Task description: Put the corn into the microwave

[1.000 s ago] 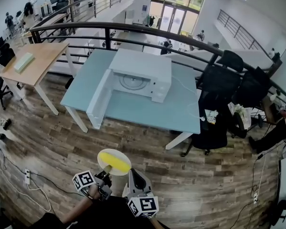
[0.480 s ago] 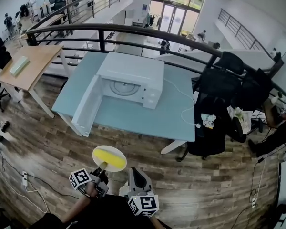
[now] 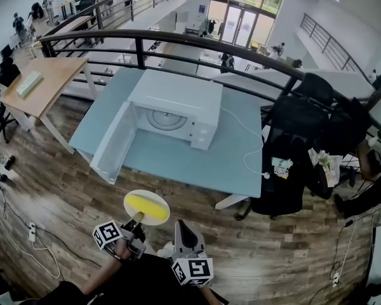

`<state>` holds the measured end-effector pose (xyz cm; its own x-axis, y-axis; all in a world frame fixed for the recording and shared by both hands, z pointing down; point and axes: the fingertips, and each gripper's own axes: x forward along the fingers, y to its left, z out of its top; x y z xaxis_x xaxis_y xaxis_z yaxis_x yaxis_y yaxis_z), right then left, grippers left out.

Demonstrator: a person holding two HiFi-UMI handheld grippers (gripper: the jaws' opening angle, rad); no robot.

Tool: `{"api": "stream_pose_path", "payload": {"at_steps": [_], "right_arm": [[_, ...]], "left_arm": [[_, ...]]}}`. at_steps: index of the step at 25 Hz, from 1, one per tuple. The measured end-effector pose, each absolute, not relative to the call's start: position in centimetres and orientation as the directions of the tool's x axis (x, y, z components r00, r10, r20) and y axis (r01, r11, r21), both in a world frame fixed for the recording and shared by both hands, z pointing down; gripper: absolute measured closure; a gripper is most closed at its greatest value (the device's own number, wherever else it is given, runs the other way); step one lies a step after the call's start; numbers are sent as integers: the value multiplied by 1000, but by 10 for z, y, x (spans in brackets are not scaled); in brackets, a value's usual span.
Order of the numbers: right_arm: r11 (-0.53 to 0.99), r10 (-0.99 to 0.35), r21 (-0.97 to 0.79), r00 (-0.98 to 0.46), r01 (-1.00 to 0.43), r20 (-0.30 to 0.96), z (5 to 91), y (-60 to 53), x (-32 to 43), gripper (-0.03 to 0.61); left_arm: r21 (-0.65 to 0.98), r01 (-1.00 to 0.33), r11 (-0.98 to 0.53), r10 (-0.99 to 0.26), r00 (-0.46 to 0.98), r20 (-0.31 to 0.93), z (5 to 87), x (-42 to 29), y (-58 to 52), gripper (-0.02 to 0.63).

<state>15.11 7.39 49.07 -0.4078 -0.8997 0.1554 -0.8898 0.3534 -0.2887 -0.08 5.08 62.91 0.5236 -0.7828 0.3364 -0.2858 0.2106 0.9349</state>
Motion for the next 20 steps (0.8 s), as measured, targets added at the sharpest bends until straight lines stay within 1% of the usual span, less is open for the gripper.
{"api": "stream_pose_path", "payload": {"at_steps": [3, 20], "right_arm": [[369, -891, -290, -425, -883, 159, 495, 69, 150, 569], [369, -889, -292, -426, -883, 167, 500, 50, 165, 569]], "left_arm": [[940, -277, 199, -789, 524, 322, 634, 2, 44, 584], [932, -290, 220, -788, 510, 345, 639, 11, 27, 584]]}}
